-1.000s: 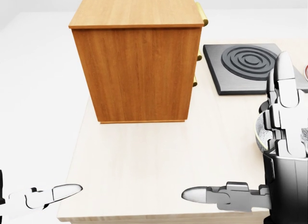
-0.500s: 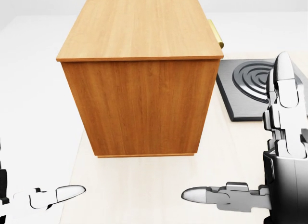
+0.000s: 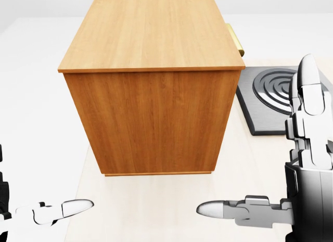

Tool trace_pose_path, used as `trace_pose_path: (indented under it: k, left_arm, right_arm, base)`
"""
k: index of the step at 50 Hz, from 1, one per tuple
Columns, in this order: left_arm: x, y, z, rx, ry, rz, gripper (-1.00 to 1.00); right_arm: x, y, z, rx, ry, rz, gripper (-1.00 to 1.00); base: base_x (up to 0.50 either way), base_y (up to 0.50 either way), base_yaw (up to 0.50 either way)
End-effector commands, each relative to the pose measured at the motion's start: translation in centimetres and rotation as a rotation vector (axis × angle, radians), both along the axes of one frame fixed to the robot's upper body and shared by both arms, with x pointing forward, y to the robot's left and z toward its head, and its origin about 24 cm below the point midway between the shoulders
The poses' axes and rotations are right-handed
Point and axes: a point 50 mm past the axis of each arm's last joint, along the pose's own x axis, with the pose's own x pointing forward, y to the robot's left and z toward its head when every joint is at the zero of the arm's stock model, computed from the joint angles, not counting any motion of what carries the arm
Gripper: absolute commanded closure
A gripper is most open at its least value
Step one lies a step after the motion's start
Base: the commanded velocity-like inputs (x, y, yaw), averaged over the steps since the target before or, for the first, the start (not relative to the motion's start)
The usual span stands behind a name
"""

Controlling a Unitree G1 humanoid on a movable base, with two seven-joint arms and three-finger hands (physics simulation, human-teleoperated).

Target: Put the bowl on the top of the cabinet.

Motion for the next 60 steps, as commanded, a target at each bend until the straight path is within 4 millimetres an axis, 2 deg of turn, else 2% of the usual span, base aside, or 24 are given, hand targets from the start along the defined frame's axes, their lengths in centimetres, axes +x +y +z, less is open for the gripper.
trace_pose_path:
  k: [1, 15, 27, 34, 41, 50, 55, 60]
  left_arm:
    - [0.0, 0.1, 0.0, -0.002, -0.002, 0.010, -1.00]
    - [0.1, 0.1, -0.1, -0.003, 0.005, 0.007, -1.00]
    - [0.3, 0.0, -0.5, 0.000, 0.021, 0.007, -1.00]
    - [0.3, -0.1, -0.6, 0.001, 0.026, -0.002, -1.00]
    - [0.3, -0.2, -0.5, 0.004, 0.026, -0.006, -1.00]
    - [0.3, -0.2, -0.8, 0.002, 0.036, -0.004, -1.00]
    - [0.3, -0.2, -0.7, 0.002, 0.035, -0.007, -1.00]
    - [0.2, -0.2, -0.6, 0.002, 0.031, -0.005, -1.00]
  right_arm:
    - [0.2, -0.1, -0.1, 0.004, 0.002, -0.004, -1.00]
    - [0.1, -0.4, 0.5, -0.026, -0.028, -0.038, -1.00]
    - [-0.7, -0.6, 3.1, -0.205, -0.131, -0.092, -1.00]
    - [0.0, -2.6, 4.1, -0.253, -0.052, -0.172, -1.00]
    - [-0.8, -4.6, 4.1, -0.373, 0.033, -0.226, -1.00]
    - [-1.9, -5.9, 5.4, -0.493, 0.042, -0.291, -1.00]
    - [-2.4, -6.7, 5.1, -0.545, 0.111, -0.318, -1.00]
    - [-1.9, -8.1, 3.5, -0.568, 0.257, -0.345, -1.00]
  base:
    - [0.00, 0.00, 0.00]
    - [0.00, 0.00, 0.00]
    - [0.00, 0.00, 0.00]
    - [0.00, 0.00, 0.00]
    - [0.00, 0.00, 0.00]
    - [0.00, 0.00, 0.00]
    - [0.00, 0.00, 0.00]
    - [0.00, 0.00, 0.00]
